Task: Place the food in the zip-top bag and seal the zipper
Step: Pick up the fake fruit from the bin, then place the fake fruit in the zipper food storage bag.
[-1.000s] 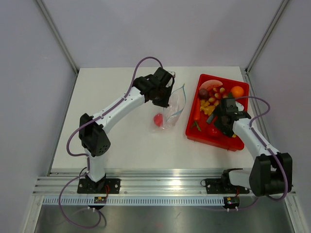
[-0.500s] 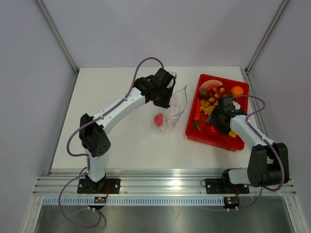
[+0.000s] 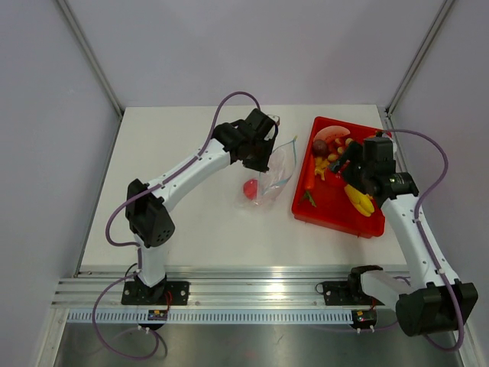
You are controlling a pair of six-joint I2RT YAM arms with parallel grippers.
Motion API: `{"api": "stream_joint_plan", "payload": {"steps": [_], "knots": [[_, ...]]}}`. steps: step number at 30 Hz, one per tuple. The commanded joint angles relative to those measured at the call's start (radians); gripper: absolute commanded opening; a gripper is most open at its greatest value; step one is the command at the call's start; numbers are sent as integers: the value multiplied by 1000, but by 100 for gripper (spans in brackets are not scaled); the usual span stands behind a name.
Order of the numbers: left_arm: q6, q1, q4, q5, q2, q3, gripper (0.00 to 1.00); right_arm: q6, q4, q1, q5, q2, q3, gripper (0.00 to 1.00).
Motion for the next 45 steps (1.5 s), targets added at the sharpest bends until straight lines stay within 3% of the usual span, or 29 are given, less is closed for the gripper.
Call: {"api": "stream_joint_plan", "payload": {"steps": [1,11,24,26,27,28,32,40,43,45], "knots": [[-5,-5,32,26,8,35,0,-9,-25,43,-64,-37,134,60],[-11,-5,30,31,8,33,0,32,8,366,17,83,345,61],[-7,-5,32,71,-5,27,0,32,94,410,28,306,325,63],[-7,-5,38,83,-8,27,0,29,90,412,28,325,337,68],[-8,-5,38,86,-10,26,0,28,90,410,26,336,343,80],[-8,-5,40,88,-12,26,0,25,87,410,26,339,346,85],[-7,-4,40,79,-19,26,0,15,61,410,49,331,361,93],[-8,-2,43,62,-24,13,0,6,9,412,133,216,339,89],[-11,-1,53,53,-39,-2,0,6,-32,395,222,175,319,73],[-11,2,55,45,-48,-11,0,5,-29,345,201,141,271,62]]}}
